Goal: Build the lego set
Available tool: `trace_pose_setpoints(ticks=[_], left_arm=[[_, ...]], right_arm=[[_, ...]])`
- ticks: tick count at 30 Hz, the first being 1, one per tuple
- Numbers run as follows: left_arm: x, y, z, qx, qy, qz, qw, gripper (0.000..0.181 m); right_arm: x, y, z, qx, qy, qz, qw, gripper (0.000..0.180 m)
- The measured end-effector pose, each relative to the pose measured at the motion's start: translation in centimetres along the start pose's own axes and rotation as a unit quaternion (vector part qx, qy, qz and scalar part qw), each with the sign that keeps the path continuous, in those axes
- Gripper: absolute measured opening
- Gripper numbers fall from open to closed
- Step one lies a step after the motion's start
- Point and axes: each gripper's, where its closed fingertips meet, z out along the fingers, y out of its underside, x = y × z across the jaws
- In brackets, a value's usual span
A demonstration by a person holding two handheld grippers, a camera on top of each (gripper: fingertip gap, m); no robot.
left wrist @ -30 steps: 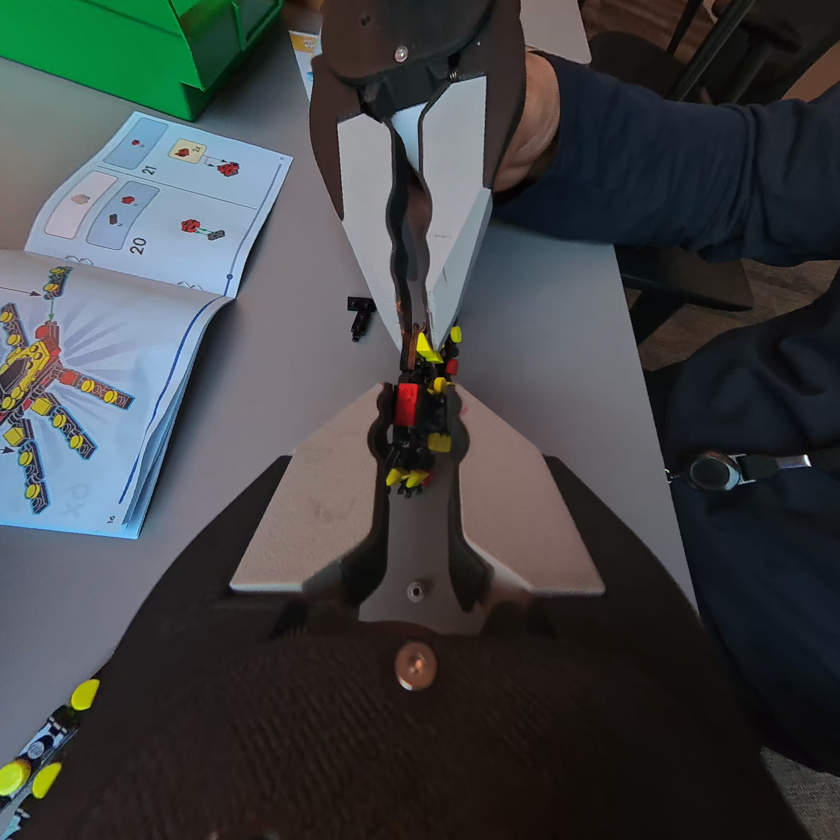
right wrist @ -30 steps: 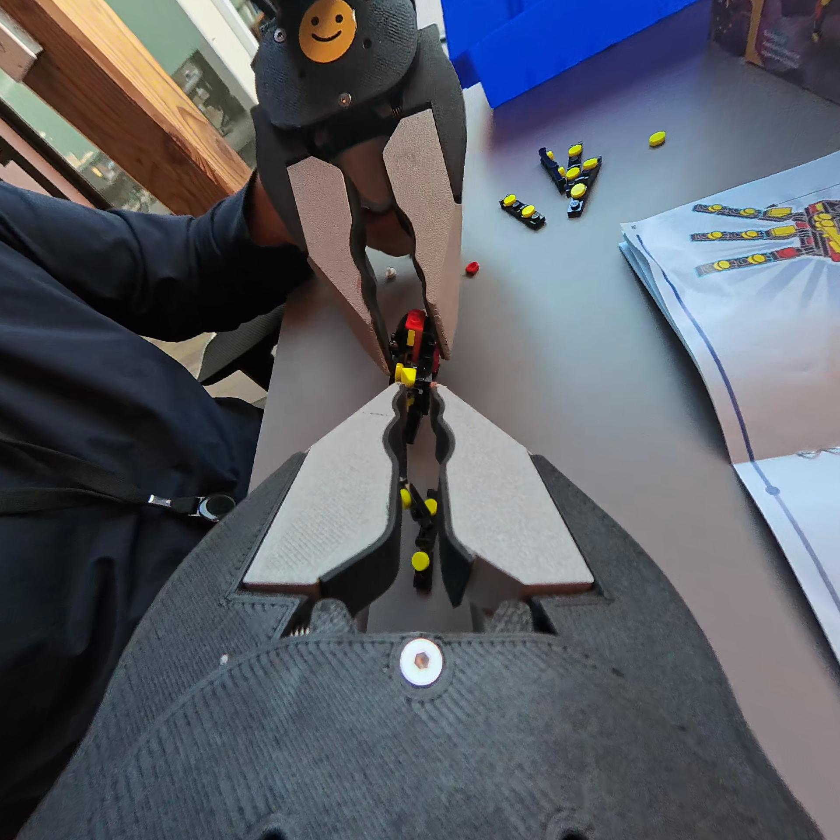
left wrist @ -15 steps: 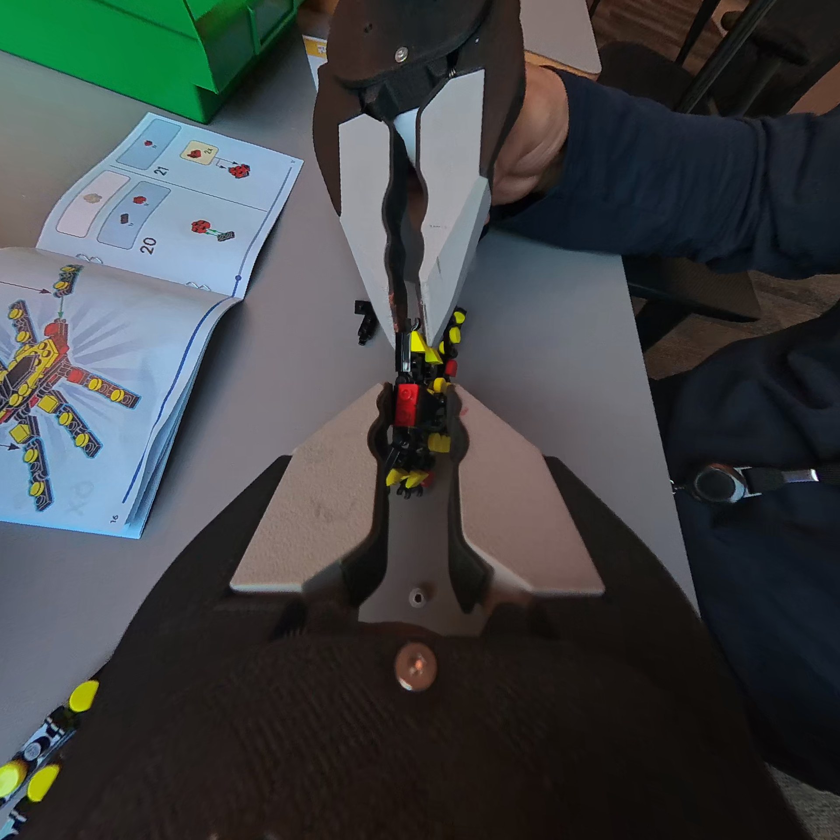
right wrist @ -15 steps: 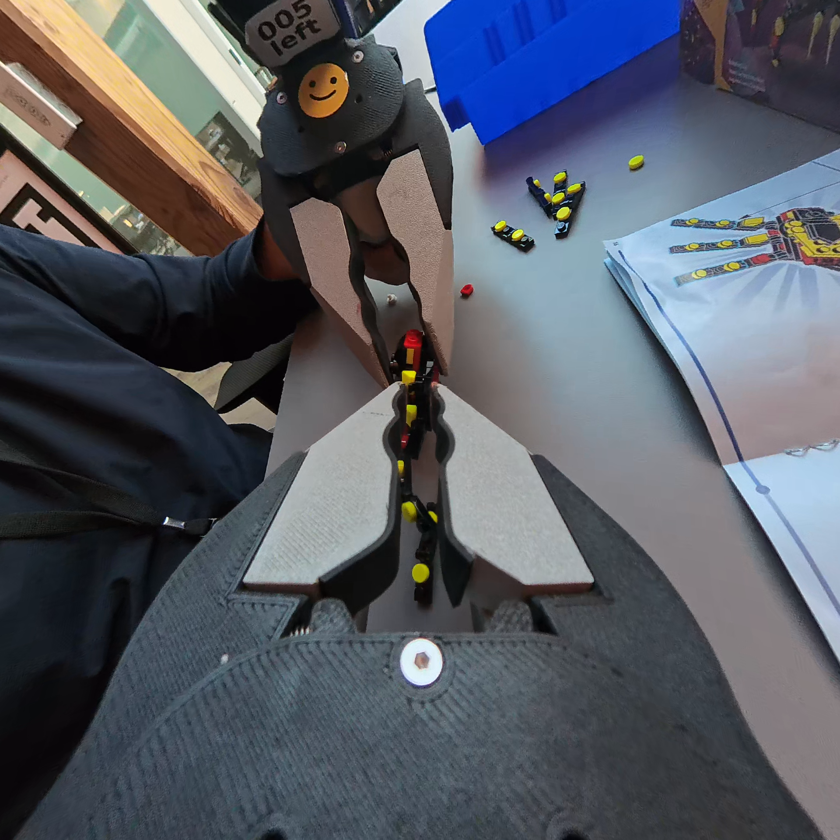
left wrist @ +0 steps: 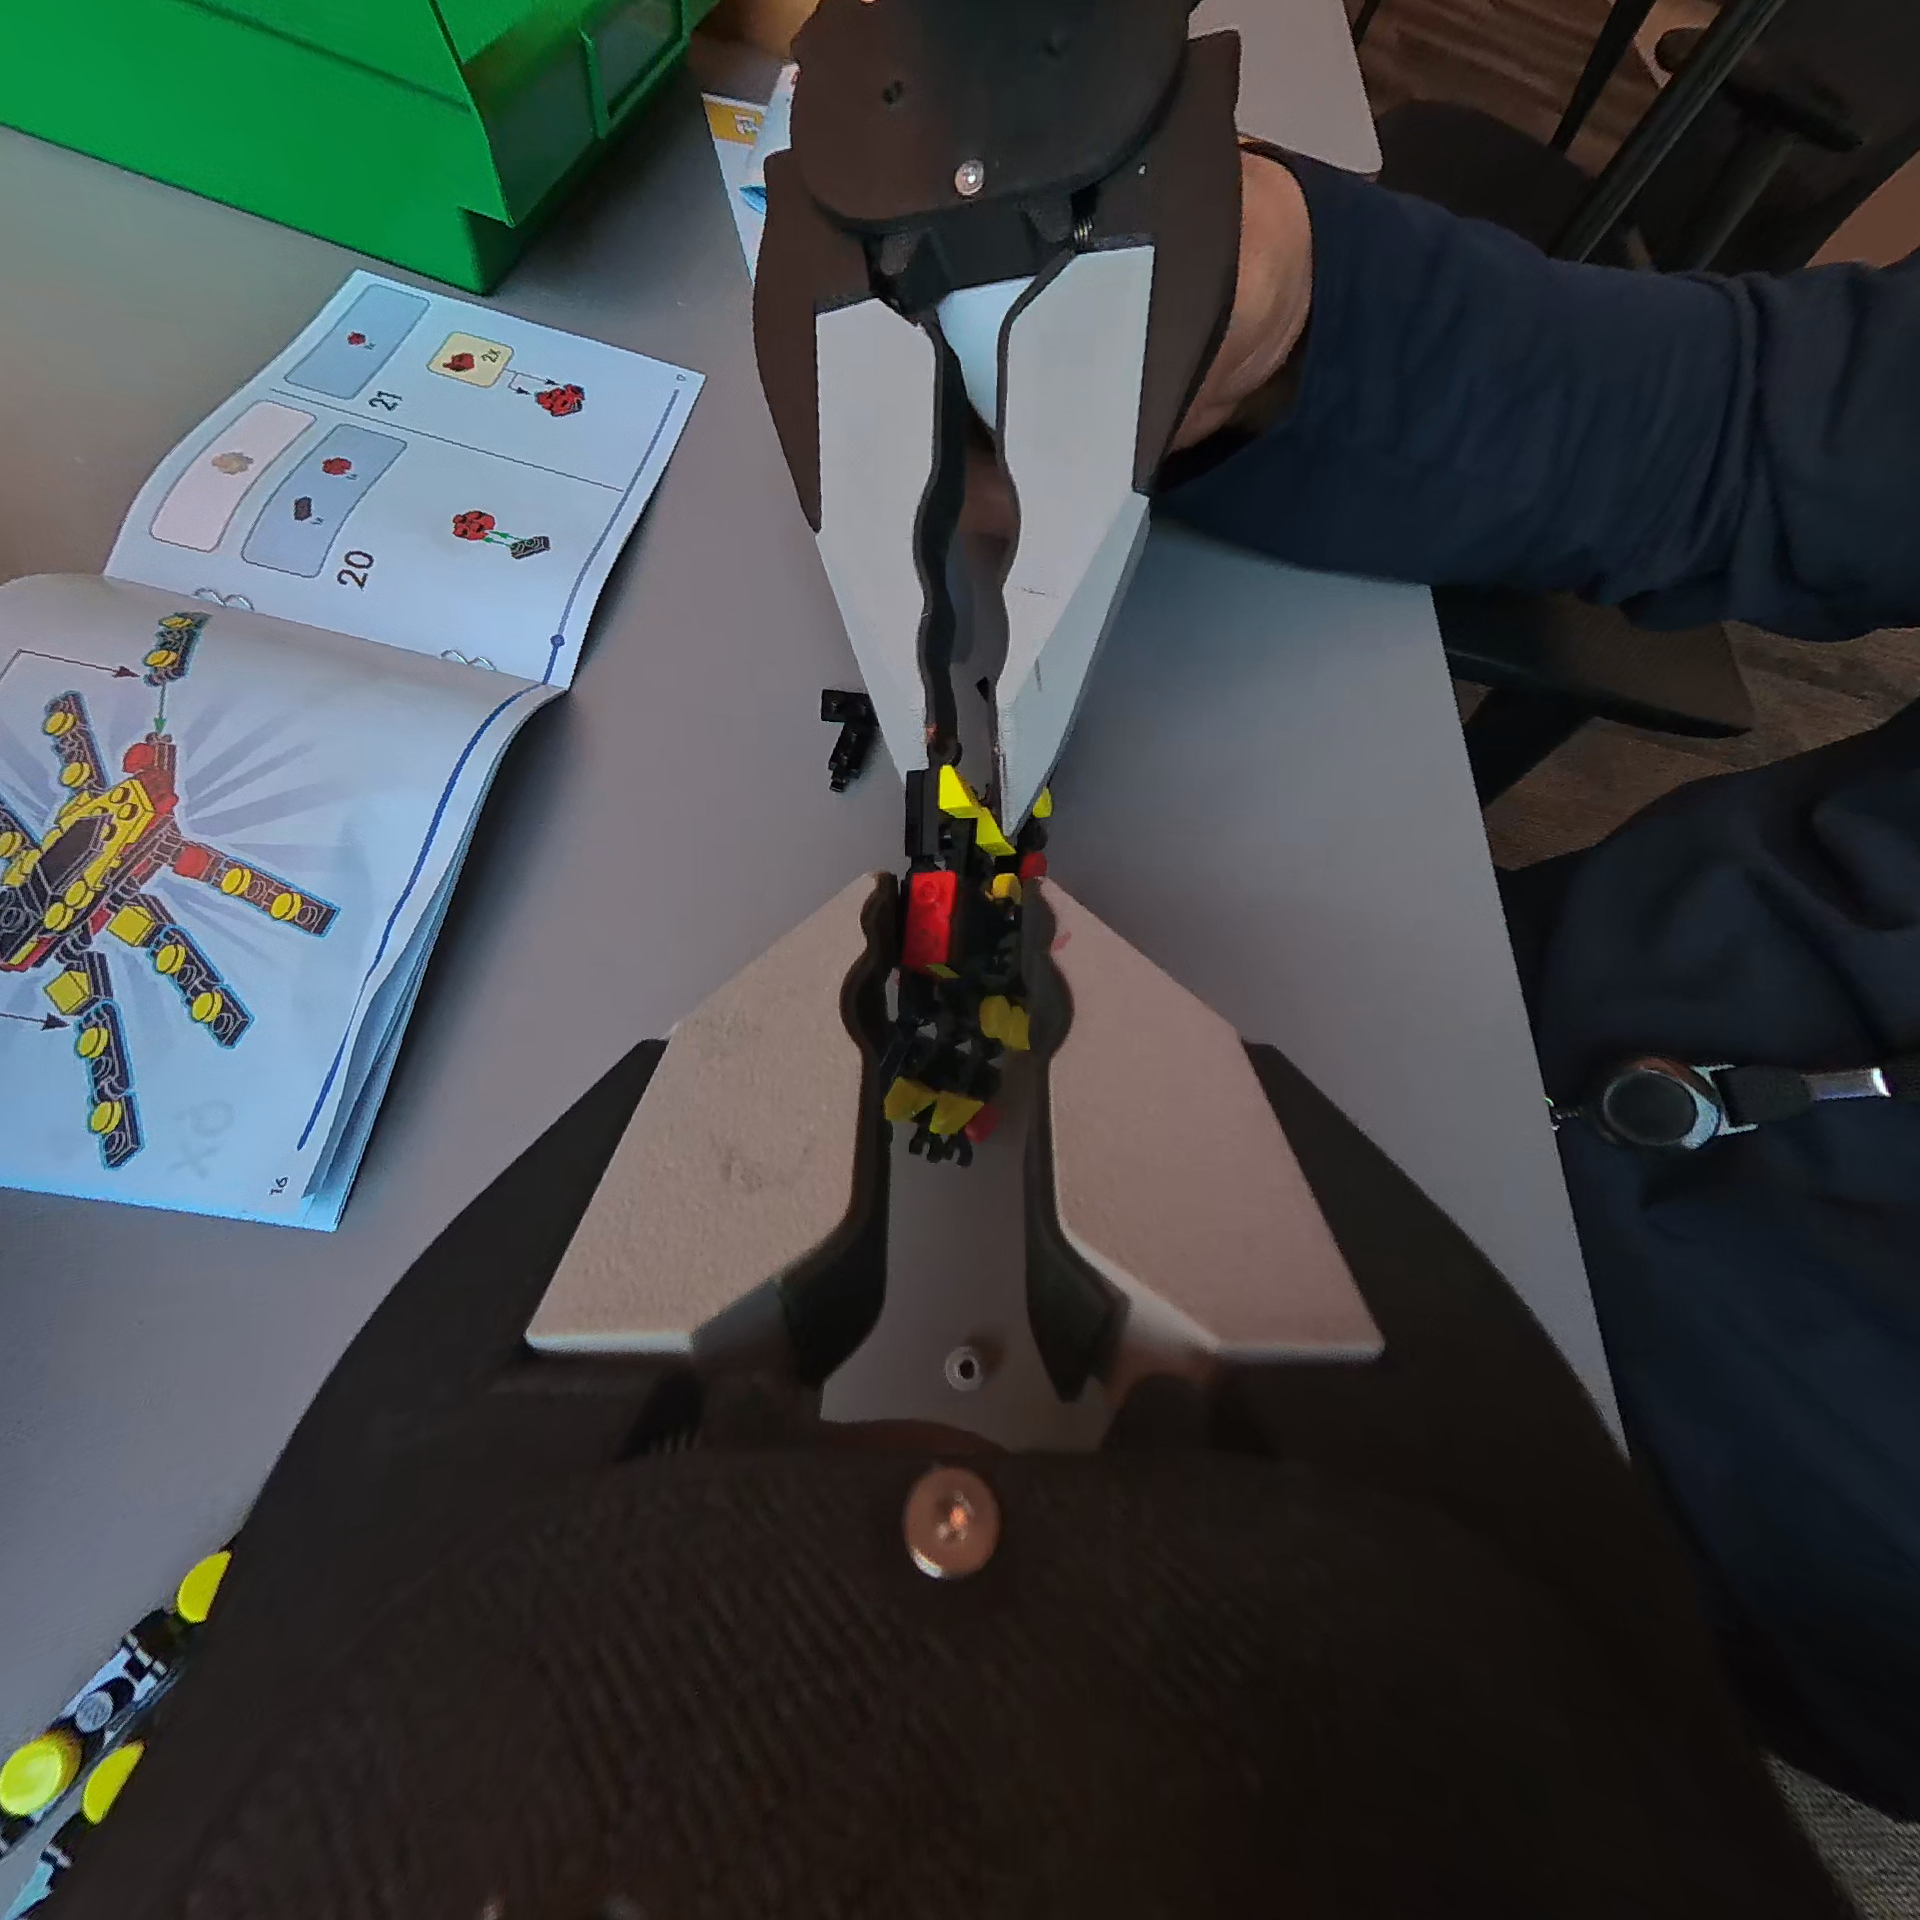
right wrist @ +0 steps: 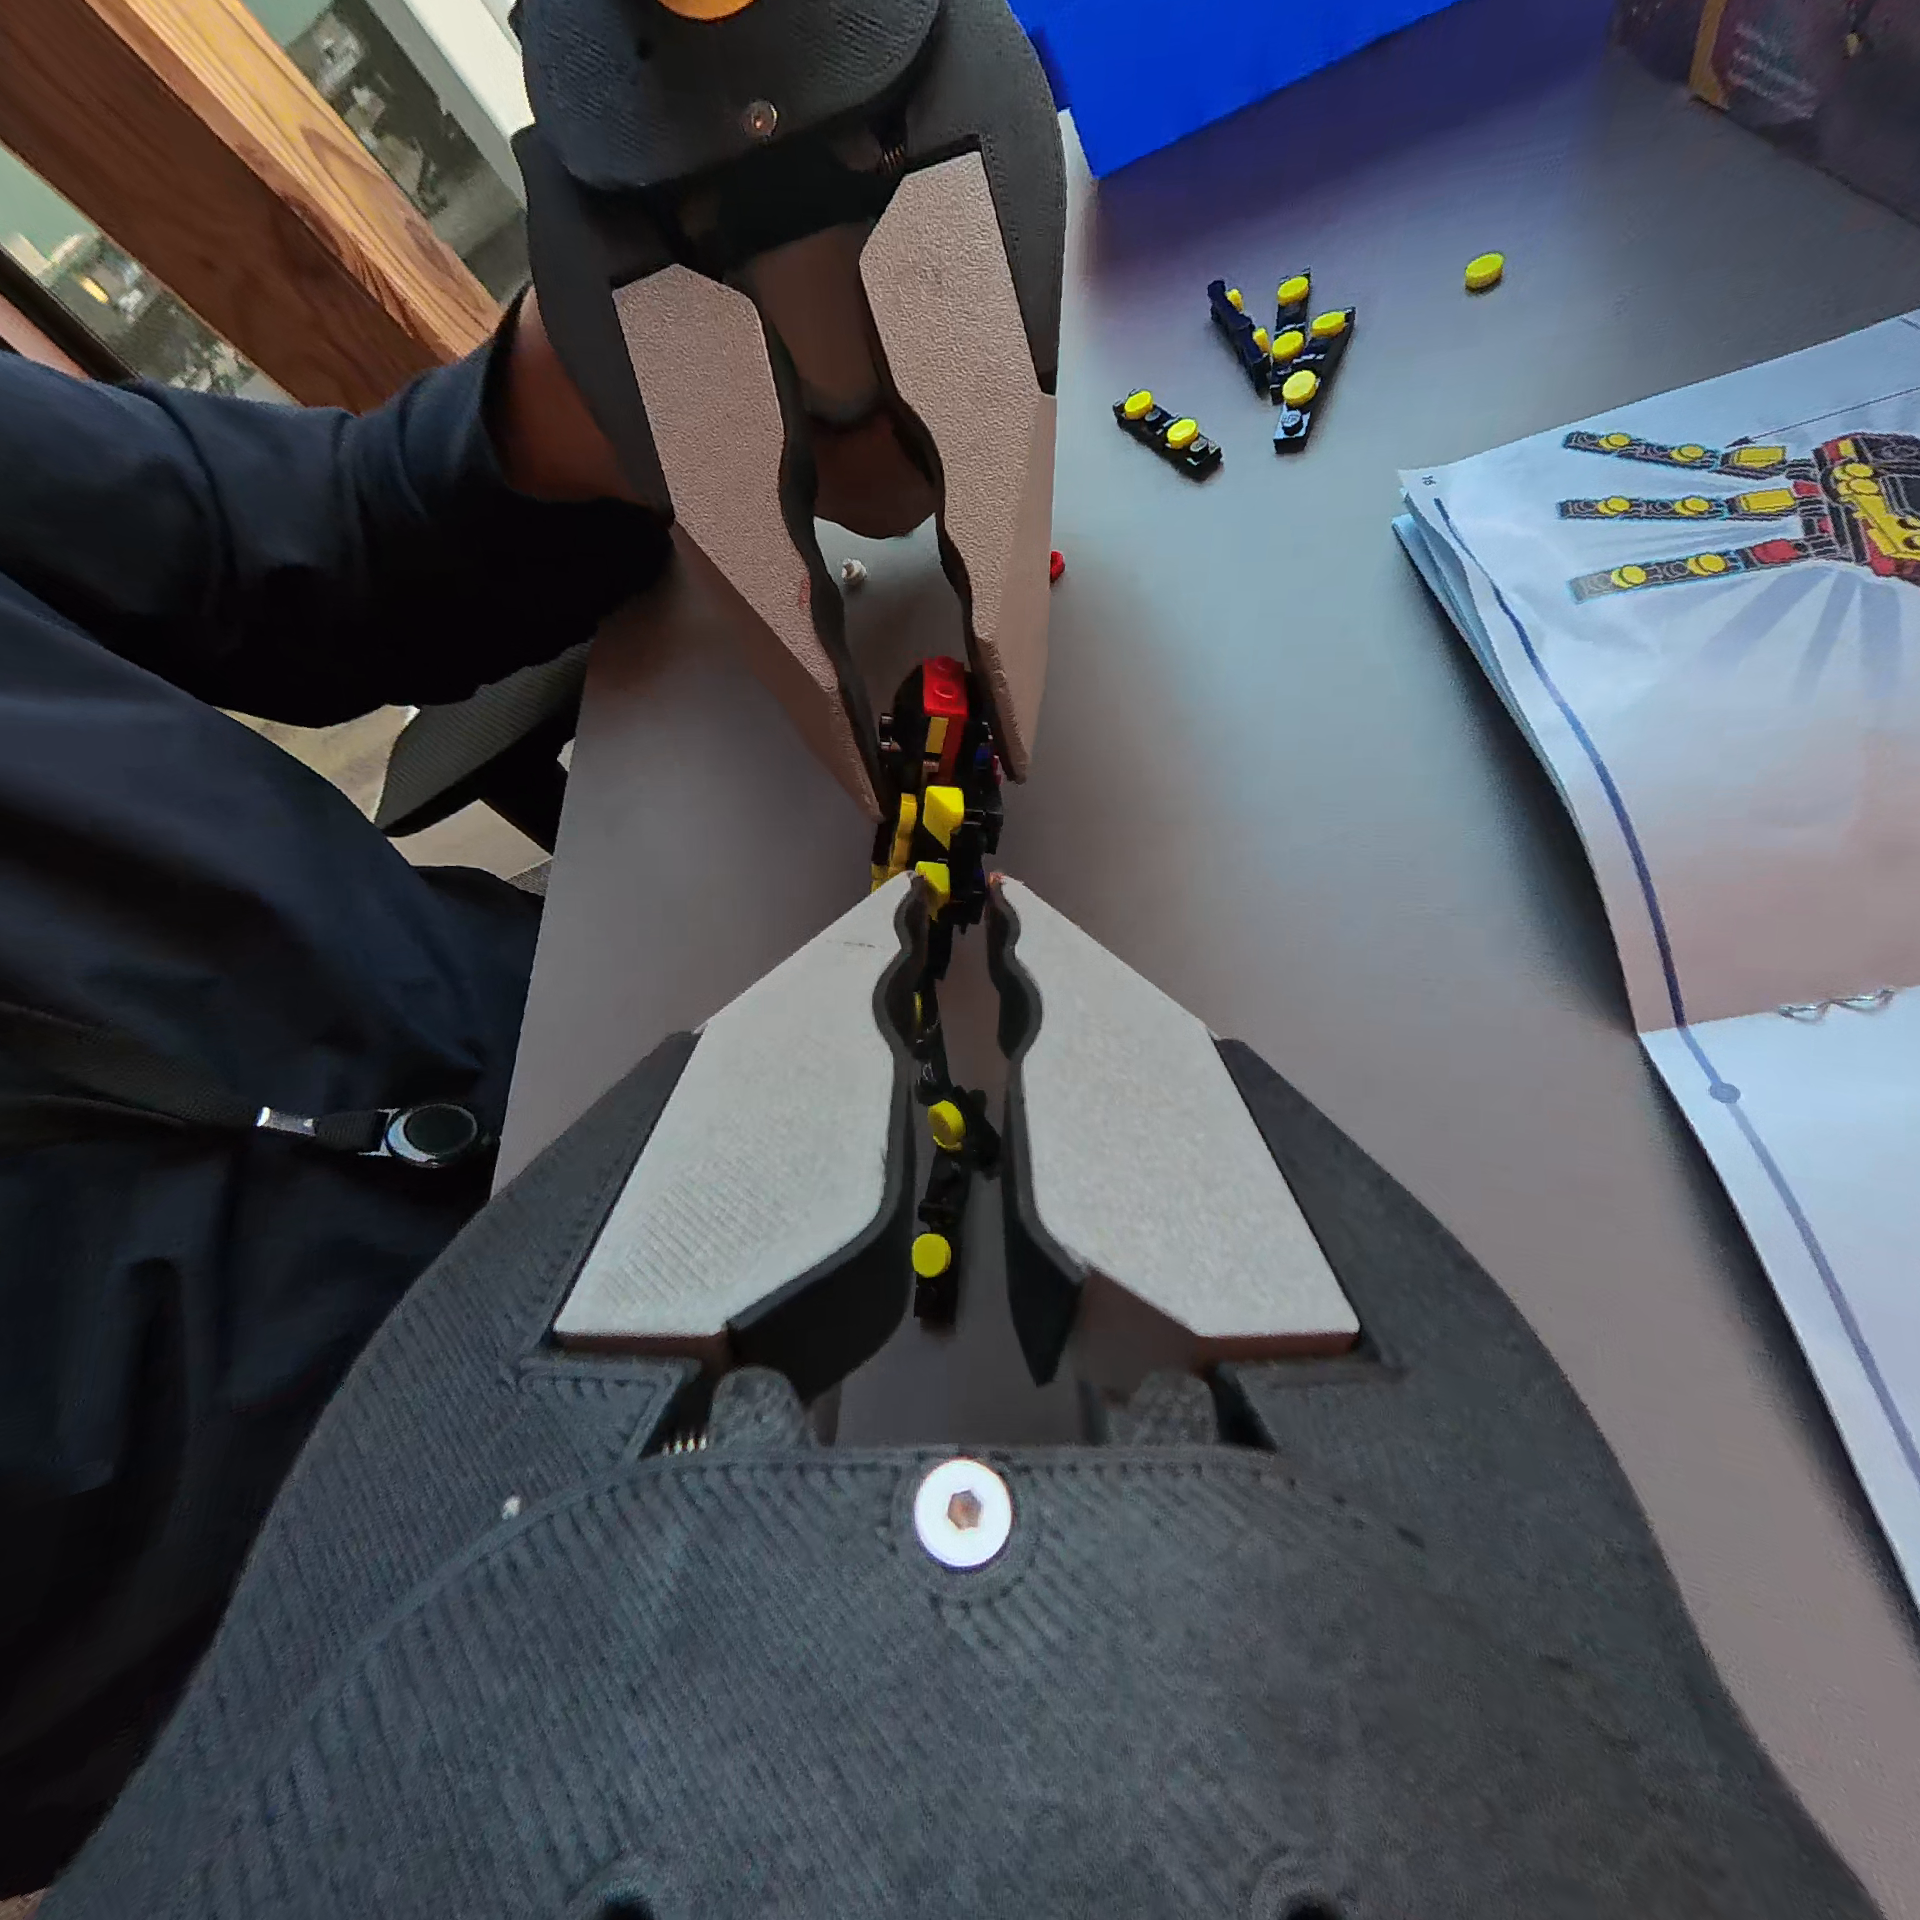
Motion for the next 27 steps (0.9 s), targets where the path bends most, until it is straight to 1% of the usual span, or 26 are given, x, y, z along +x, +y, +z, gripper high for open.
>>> trace_pose_setpoints(ticks=[6,11,15,17,22,23,25,27], left_arm=[[-0.1,0.2,0.2,-0.006,-0.005,0.002,1.0,0.02],[0.0,-0.1,-0.1,0.007,0.006,-0.009,1.0,0.02],[-0.2,-0.5,-0.4,0.02,0.007,-0.017,1.0,0.02],[-0.1,-0.7,-0.4,0.026,0.012,-0.02,0.999,0.02],[0.0,-1.0,-0.3,0.035,0.006,-0.008,0.999,0.02],[0.1,-1.2,-0.3,0.039,0.008,-0.006,0.999,0.02],[0.3,-1.4,-0.4,0.042,0.011,-0.005,0.999,0.02],[0.3,-1.2,-0.4,0.036,0.008,-0.001,0.999,0.02]], right_arm=[[0.2,0.5,0.4,-0.013,0.004,-0.002,1.0,0.007],[0.0,-0.5,-0.5,0.018,-0.009,0.011,1.0,0.008],[0.1,-1.2,-1.9,0.044,-0.01,0.018,0.999,0.029],[0.0,-1.5,-2.2,0.054,-0.013,0.017,0.998,0.034],[-0.5,-0.5,-0.9,0.02,-0.023,0.013,0.999,0.026],[-0.6,-0.4,-0.7,0.016,-0.027,0.011,0.999,0.022],[-0.8,-0.5,-0.3,0.015,-0.029,0.002,0.999,0.009],[-0.9,-0.4,-0.3,0.013,-0.026,-0.006,1.0,0.008]])
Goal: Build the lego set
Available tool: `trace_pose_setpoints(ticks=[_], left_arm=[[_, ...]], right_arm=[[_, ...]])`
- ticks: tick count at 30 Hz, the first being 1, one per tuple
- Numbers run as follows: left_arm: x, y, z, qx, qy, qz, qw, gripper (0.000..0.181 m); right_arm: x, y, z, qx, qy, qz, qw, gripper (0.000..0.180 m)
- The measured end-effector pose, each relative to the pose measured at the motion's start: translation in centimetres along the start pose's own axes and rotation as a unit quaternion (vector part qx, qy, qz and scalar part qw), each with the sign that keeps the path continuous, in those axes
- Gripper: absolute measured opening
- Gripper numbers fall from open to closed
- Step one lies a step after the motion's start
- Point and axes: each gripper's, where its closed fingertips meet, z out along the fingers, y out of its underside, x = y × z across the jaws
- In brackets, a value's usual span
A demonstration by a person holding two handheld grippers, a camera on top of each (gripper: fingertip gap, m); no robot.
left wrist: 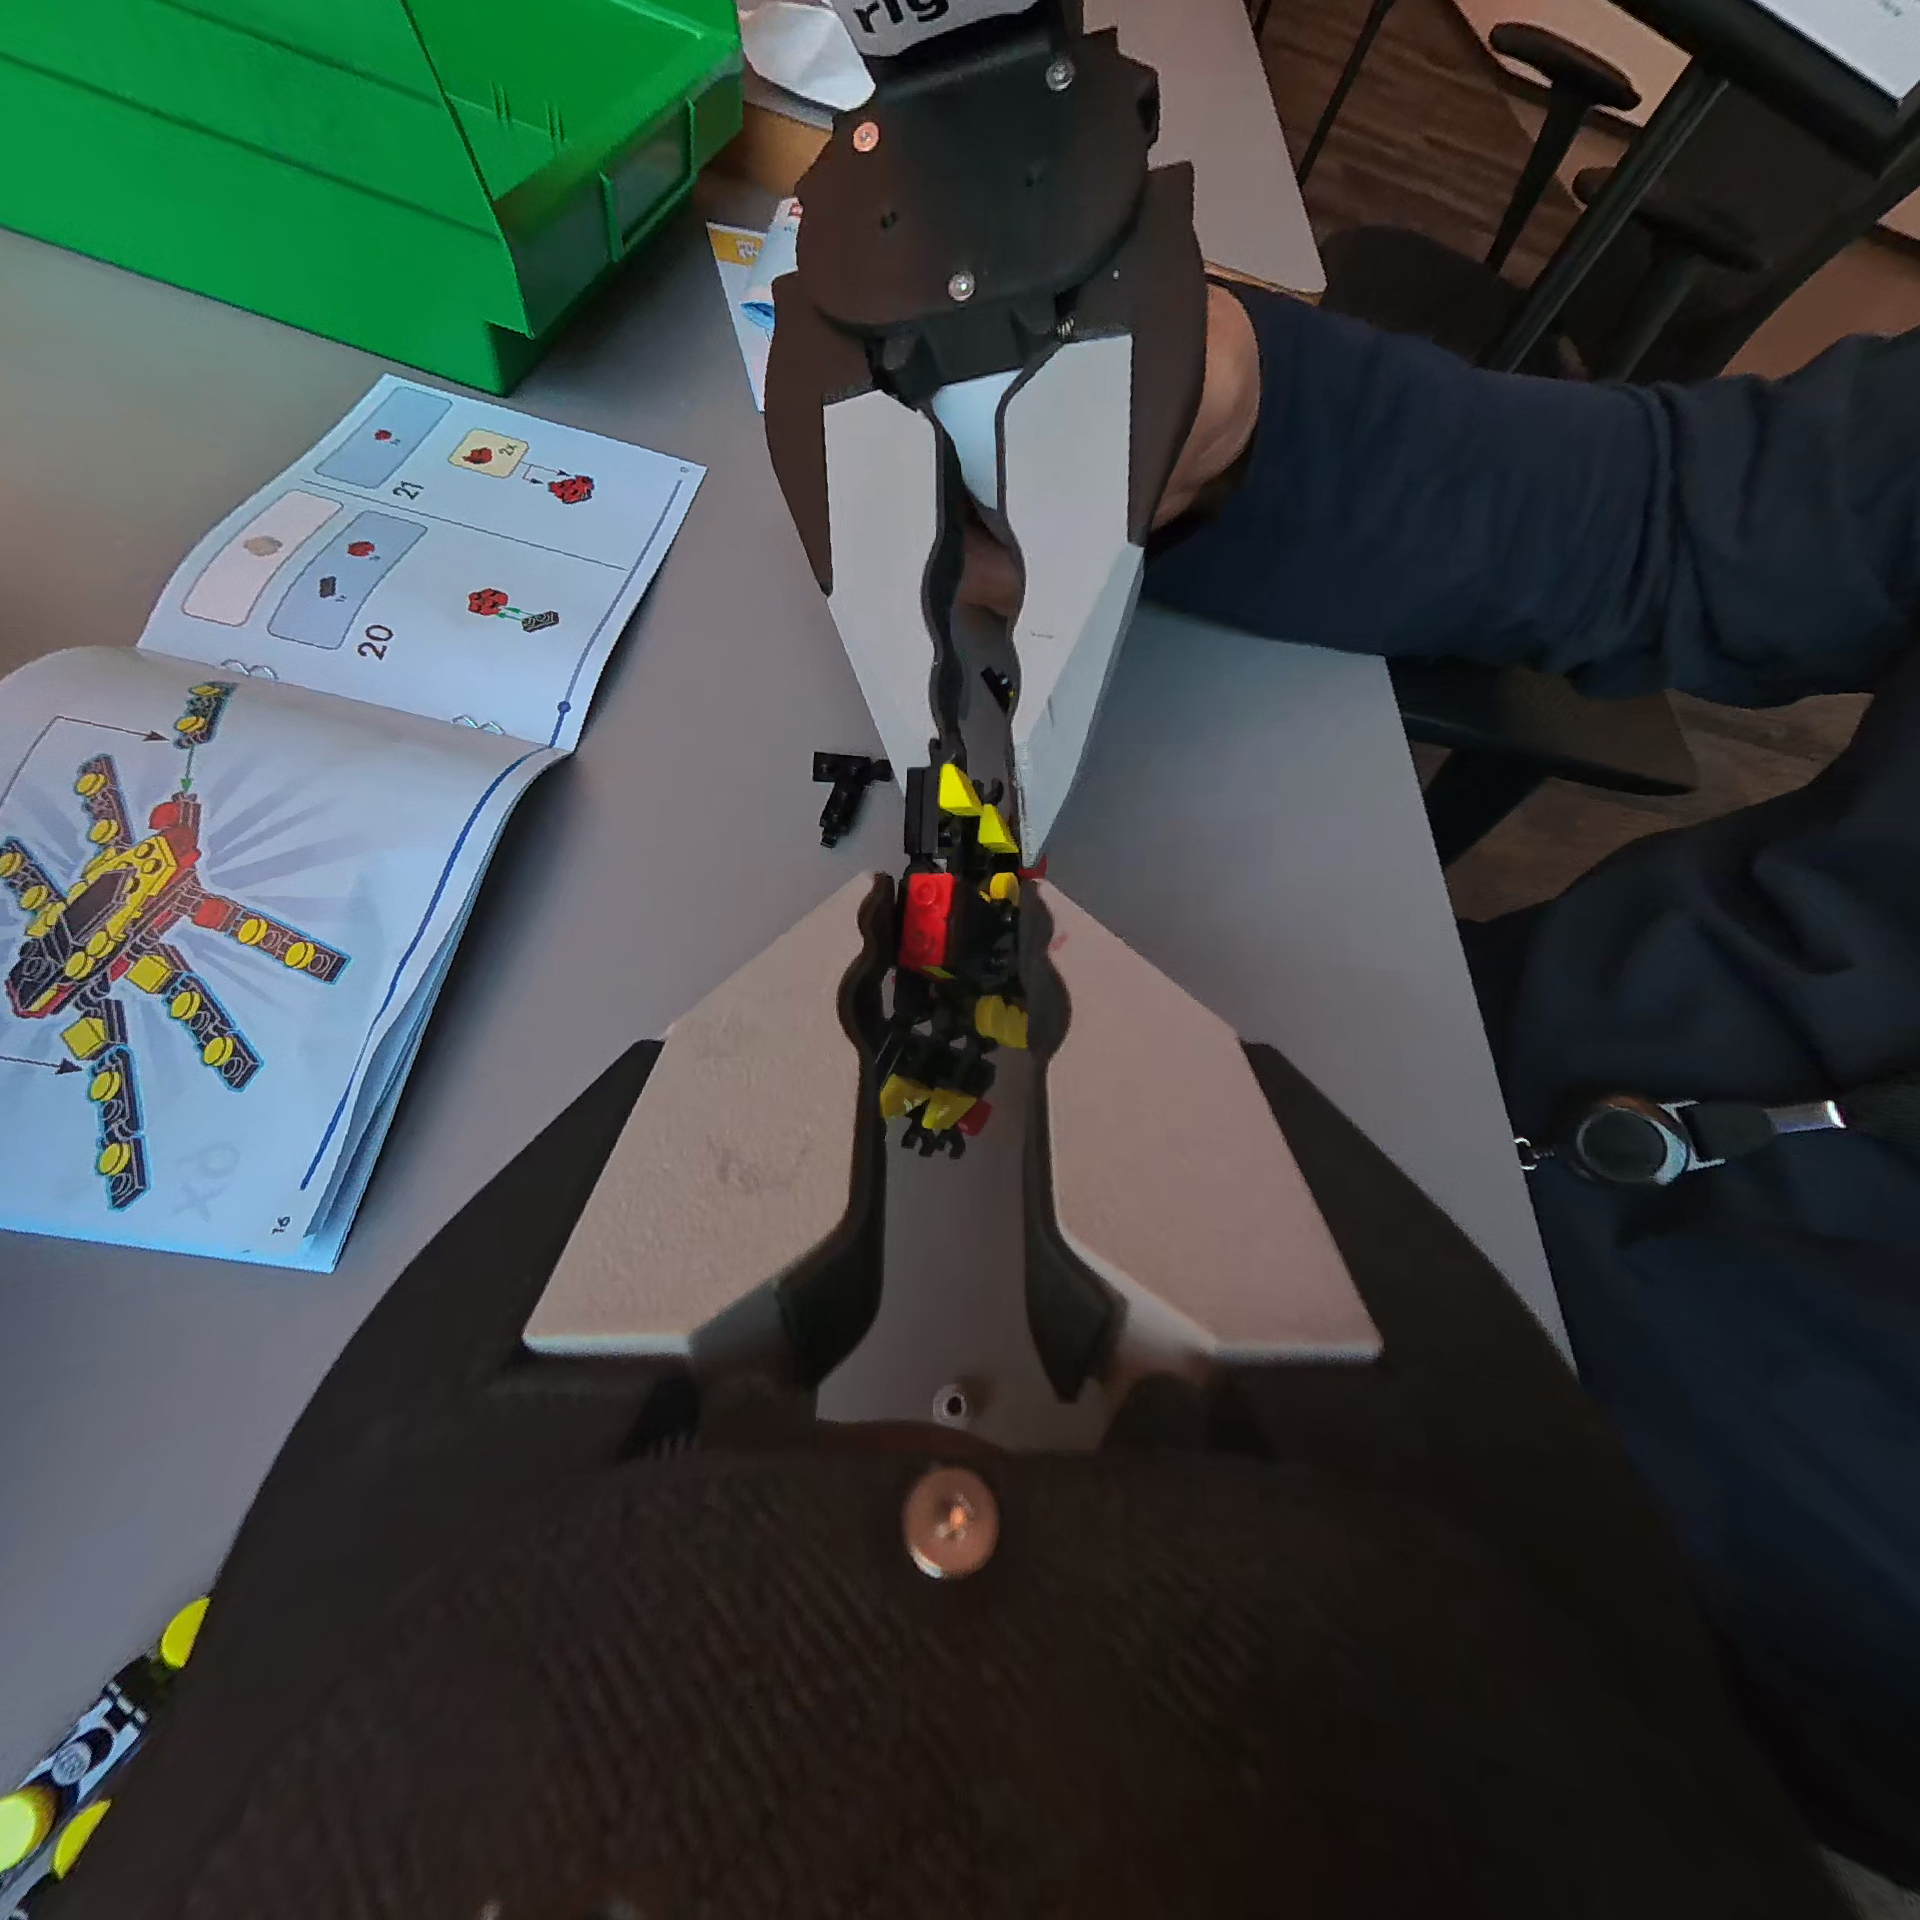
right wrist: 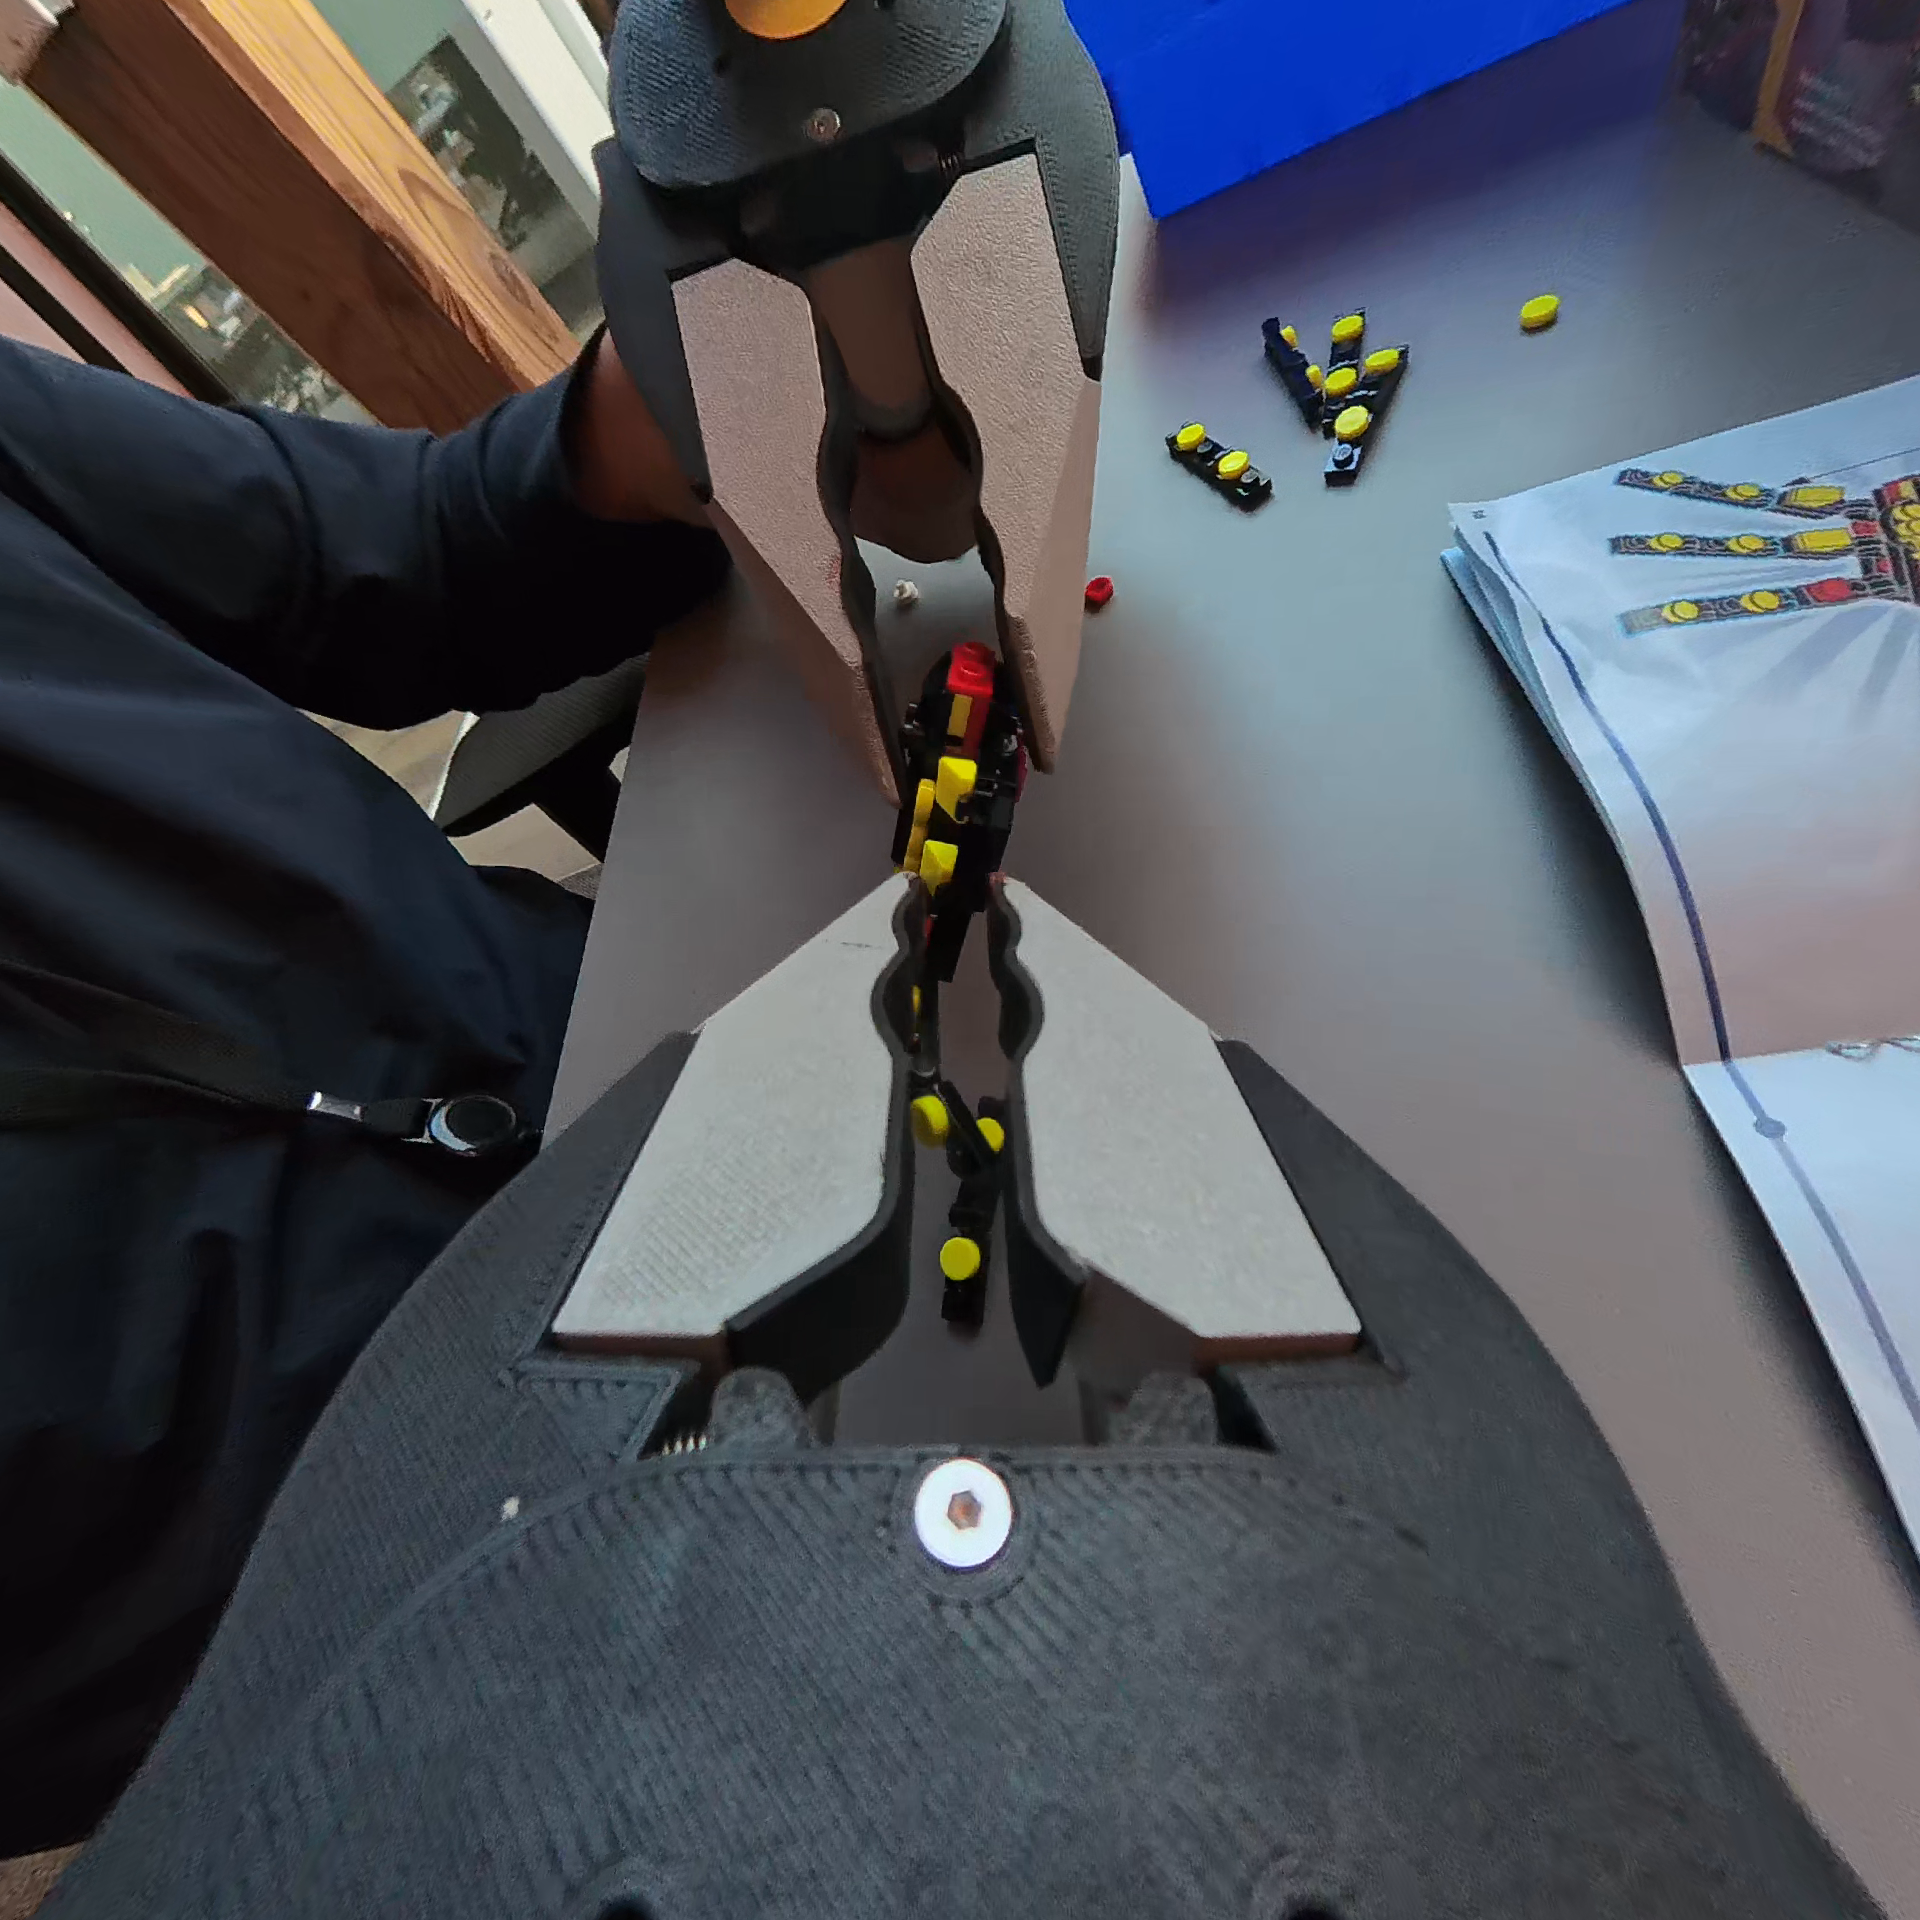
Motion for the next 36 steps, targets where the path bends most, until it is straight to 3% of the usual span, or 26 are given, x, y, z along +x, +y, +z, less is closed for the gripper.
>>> trace_pose_setpoints(ticks=[9,18,21,27,36], left_arm=[[1.5,0.6,0.8,-0.024,0.031,-0.003,0.999,0.025],[1.8,-0.2,0.6,0.0,0.049,-0.03,0.998,0.022],[1.4,-0.5,0.3,0.011,0.045,-0.037,0.998,0.011],[1.7,0.0,0.7,-0.003,0.051,-0.04,0.998,0.017],[1.5,0.1,0.8,-0.004,0.045,-0.029,0.999,0.011]], right_arm=[[-0.9,-0.2,0.0,-0.012,0.015,-0.06,0.998,0.008],[-1.2,-0.3,0.0,-0.012,0.019,-0.076,0.997,0.008],[-1.3,-0.3,0.1,-0.011,0.016,-0.072,0.997,0.008],[-1.2,-0.4,0.4,-0.012,0.022,-0.07,0.997,0.008],[-1.0,-0.9,-0.8,0.012,0.023,-0.068,0.997,0.011]])
